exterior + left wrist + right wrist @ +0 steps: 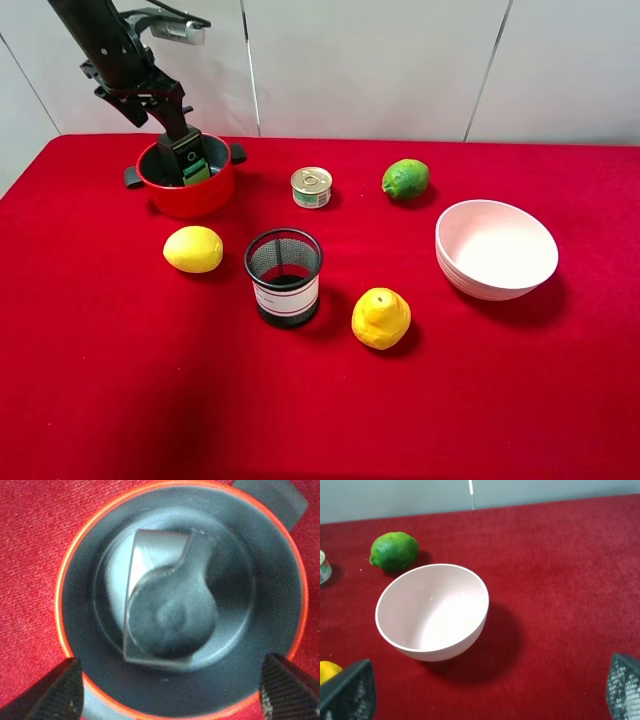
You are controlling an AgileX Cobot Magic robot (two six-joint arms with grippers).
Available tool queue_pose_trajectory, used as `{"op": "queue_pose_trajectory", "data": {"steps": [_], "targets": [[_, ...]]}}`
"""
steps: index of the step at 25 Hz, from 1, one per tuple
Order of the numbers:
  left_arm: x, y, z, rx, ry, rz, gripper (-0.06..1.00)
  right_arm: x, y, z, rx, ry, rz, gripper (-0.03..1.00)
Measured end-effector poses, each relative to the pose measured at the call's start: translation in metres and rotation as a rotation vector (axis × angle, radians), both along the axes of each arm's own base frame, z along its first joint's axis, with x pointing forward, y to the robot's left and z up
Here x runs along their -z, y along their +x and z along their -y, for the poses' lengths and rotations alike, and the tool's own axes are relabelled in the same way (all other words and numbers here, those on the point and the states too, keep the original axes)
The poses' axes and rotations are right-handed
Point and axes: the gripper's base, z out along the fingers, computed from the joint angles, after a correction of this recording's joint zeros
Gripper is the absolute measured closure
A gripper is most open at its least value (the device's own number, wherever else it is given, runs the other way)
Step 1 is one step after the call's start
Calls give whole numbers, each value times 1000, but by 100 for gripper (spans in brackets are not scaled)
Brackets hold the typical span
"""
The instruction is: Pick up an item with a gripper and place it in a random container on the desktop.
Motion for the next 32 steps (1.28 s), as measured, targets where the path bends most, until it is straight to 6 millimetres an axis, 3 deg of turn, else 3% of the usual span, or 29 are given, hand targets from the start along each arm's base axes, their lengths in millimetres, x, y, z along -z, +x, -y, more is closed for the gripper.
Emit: {"op": "queue_pose_trajectory", "data": {"steps": [8, 17, 32], "targets": [[-36, -18, -2, -17, -2, -18, 24, 0, 0, 0, 0, 0, 0, 28], [-89, -39, -5, -78, -29, 91, 24, 0, 0, 0, 0, 0, 0, 28], [-192, -105, -12, -104, -79, 339, 24, 0, 0, 0, 0, 0, 0, 28]]}}
